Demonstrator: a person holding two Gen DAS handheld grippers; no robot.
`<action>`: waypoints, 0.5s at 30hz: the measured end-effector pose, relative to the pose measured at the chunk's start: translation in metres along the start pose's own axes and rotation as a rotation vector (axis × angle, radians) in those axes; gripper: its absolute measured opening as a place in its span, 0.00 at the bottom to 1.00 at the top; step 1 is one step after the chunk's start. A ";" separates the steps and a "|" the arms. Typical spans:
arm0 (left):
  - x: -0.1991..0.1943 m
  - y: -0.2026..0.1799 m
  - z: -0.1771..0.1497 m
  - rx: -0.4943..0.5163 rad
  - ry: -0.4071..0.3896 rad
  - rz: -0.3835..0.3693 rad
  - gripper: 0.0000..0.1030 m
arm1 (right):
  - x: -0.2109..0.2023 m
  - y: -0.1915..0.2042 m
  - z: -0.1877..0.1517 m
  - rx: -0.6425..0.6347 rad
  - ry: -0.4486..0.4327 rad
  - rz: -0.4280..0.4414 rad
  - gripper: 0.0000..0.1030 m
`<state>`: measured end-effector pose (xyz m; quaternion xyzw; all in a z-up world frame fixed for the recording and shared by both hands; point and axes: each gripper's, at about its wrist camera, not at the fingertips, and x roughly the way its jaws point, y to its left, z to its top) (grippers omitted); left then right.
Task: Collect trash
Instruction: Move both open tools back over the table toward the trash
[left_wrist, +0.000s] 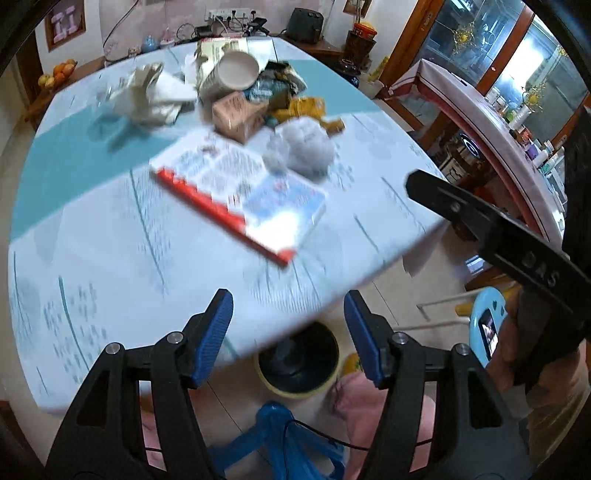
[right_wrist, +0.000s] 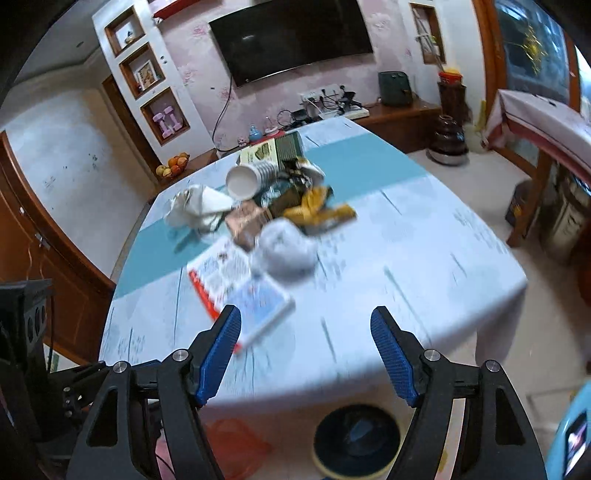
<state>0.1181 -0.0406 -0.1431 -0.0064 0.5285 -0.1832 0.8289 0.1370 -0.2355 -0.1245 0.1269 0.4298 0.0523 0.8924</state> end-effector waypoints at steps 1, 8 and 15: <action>0.006 0.001 0.009 0.005 -0.006 0.008 0.58 | 0.007 -0.002 0.011 -0.003 0.007 0.001 0.72; 0.040 0.014 0.039 -0.002 -0.030 -0.005 0.58 | 0.075 -0.005 0.058 0.033 0.073 0.013 0.72; 0.065 0.044 0.056 -0.074 0.013 -0.010 0.58 | 0.133 0.007 0.064 0.000 0.139 0.028 0.71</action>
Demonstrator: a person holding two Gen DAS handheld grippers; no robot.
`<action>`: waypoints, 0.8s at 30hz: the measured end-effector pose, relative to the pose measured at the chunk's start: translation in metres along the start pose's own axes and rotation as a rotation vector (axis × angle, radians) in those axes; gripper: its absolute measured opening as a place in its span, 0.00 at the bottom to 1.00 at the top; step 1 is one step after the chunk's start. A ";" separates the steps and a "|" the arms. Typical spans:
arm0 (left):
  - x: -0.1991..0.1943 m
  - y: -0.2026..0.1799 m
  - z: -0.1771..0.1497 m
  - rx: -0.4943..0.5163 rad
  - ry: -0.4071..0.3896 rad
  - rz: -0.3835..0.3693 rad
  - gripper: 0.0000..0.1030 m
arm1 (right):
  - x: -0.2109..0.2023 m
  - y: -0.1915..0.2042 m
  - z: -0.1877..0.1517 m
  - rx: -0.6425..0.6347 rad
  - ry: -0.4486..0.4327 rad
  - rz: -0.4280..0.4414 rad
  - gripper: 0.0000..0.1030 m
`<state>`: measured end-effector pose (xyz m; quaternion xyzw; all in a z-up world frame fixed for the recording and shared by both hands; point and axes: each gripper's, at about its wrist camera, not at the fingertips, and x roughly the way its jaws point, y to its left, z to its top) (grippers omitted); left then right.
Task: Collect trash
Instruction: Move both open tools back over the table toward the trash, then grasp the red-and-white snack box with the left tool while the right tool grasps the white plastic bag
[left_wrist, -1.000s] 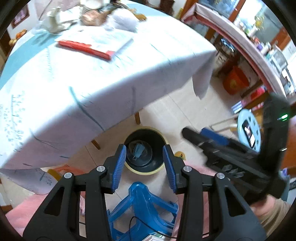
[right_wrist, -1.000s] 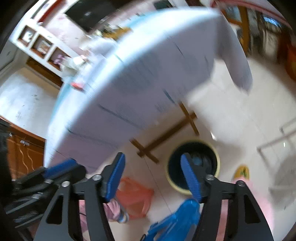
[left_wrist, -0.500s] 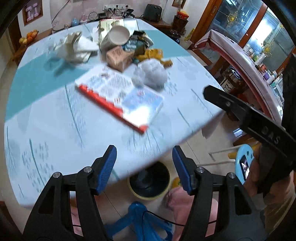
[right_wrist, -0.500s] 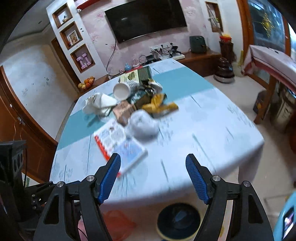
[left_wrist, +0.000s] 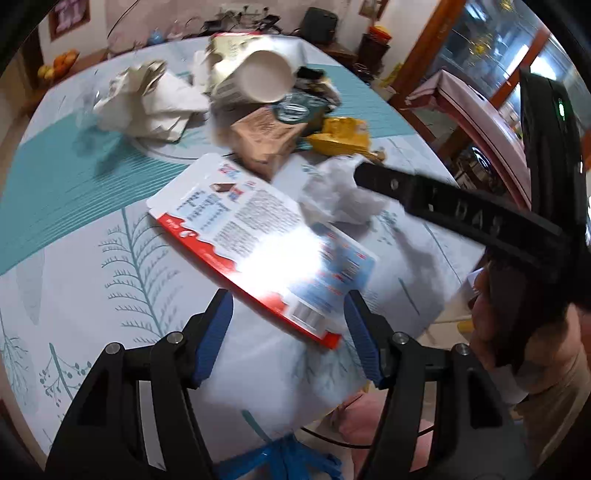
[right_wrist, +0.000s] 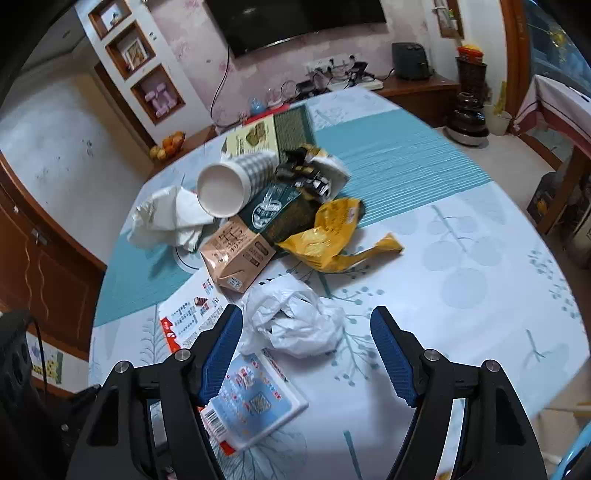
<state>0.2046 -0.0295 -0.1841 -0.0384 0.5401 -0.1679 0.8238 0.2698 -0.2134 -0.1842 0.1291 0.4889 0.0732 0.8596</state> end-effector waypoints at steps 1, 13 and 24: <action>0.002 0.007 0.003 -0.031 0.004 -0.005 0.58 | 0.007 0.002 -0.001 -0.005 0.012 0.003 0.68; 0.025 0.062 0.022 -0.317 0.066 -0.090 0.58 | 0.032 0.007 -0.022 0.004 0.065 0.100 0.40; 0.016 0.066 0.023 -0.329 0.078 0.020 0.80 | 0.021 0.026 -0.062 0.138 0.107 0.196 0.33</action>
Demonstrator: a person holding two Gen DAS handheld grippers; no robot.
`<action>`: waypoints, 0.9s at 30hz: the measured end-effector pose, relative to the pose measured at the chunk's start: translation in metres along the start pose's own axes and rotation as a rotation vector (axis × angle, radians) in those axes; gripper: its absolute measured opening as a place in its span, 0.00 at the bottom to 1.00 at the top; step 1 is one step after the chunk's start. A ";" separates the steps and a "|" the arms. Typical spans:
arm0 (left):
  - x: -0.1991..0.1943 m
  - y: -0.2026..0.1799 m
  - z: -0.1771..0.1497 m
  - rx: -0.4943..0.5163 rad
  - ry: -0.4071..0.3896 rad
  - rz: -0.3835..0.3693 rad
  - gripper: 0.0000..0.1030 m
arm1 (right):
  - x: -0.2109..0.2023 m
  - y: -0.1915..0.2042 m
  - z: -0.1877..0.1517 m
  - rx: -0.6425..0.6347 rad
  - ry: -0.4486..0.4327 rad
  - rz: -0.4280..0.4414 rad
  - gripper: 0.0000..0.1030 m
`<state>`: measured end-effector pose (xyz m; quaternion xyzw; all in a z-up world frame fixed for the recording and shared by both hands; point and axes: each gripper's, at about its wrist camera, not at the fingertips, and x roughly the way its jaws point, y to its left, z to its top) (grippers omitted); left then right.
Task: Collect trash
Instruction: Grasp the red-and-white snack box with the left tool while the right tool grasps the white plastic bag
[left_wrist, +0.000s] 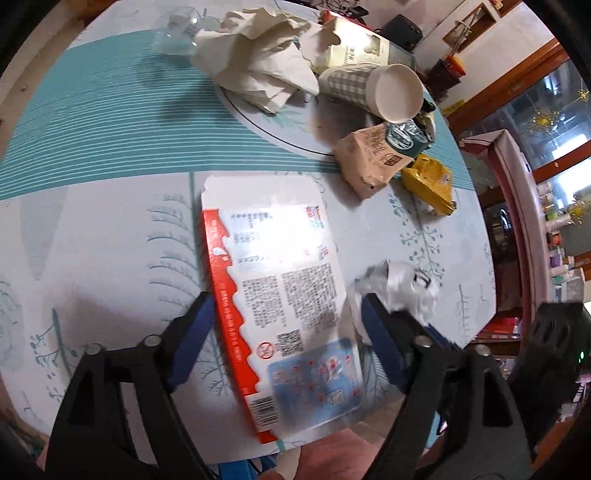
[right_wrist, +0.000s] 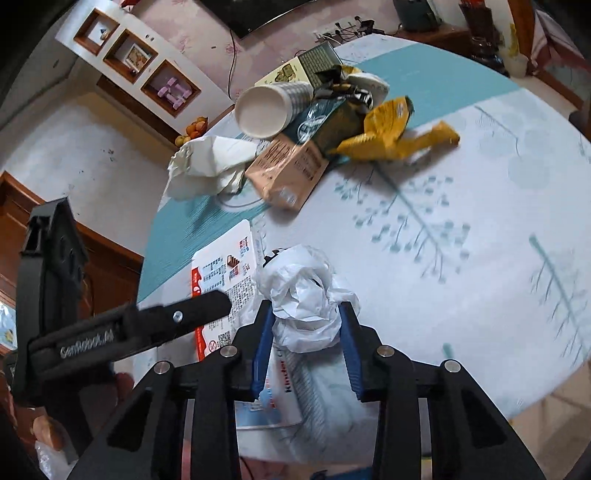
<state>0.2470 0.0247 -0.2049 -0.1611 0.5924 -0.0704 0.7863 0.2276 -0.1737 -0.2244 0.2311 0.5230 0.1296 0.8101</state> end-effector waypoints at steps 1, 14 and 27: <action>-0.004 0.000 -0.003 0.007 -0.007 0.013 0.80 | -0.001 0.000 -0.003 0.010 -0.001 0.001 0.32; 0.012 -0.032 -0.024 0.108 0.003 0.179 0.87 | -0.041 -0.018 -0.013 0.057 -0.147 -0.140 0.31; 0.028 -0.049 -0.043 0.076 -0.011 0.325 0.88 | -0.043 -0.030 -0.022 0.059 -0.137 -0.128 0.31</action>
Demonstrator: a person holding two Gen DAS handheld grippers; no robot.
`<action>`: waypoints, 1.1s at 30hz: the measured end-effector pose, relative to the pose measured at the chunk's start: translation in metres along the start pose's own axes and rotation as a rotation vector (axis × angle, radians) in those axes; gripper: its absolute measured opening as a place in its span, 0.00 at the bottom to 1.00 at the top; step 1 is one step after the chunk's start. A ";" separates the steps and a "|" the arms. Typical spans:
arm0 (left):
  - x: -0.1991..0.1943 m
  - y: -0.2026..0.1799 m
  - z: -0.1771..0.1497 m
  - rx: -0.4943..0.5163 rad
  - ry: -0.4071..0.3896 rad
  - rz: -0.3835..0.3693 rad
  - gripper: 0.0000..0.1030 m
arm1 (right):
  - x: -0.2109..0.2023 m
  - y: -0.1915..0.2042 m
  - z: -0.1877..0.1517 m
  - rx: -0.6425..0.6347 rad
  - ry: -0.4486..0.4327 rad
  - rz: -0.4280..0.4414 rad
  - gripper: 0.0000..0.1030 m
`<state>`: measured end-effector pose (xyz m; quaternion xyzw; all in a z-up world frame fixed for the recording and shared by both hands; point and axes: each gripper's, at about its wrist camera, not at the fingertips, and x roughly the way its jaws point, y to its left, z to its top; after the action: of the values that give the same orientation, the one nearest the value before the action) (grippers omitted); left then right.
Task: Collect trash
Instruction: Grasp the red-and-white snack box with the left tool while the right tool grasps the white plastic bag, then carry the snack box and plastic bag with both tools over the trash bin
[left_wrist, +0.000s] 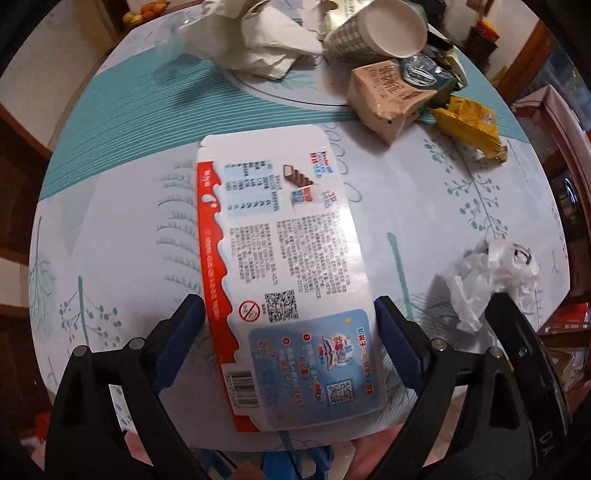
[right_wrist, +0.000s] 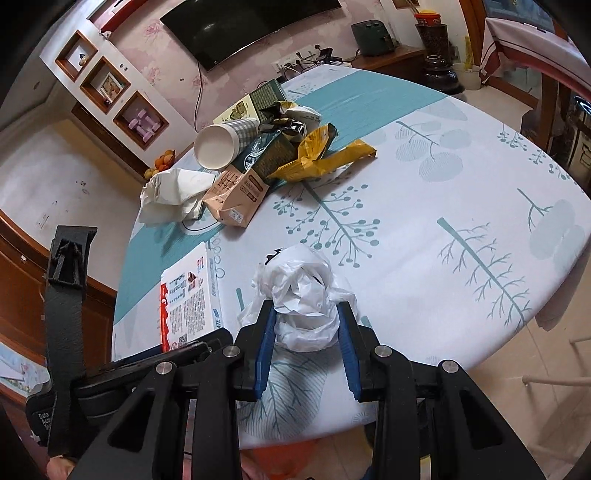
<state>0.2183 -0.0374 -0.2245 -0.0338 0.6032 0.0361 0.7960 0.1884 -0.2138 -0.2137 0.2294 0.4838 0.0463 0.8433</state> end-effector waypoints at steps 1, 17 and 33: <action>-0.001 0.001 -0.002 -0.006 0.001 0.002 0.88 | -0.001 0.000 -0.002 0.000 0.000 0.000 0.31; -0.024 0.026 -0.035 -0.001 -0.047 -0.093 0.79 | -0.025 -0.001 -0.027 0.017 -0.025 0.020 0.30; -0.093 0.016 -0.117 0.183 -0.205 -0.172 0.79 | -0.106 -0.013 -0.088 0.012 -0.089 0.019 0.30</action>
<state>0.0798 -0.0344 -0.1667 -0.0086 0.5143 -0.0841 0.8534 0.0568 -0.2272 -0.1734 0.2407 0.4437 0.0412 0.8622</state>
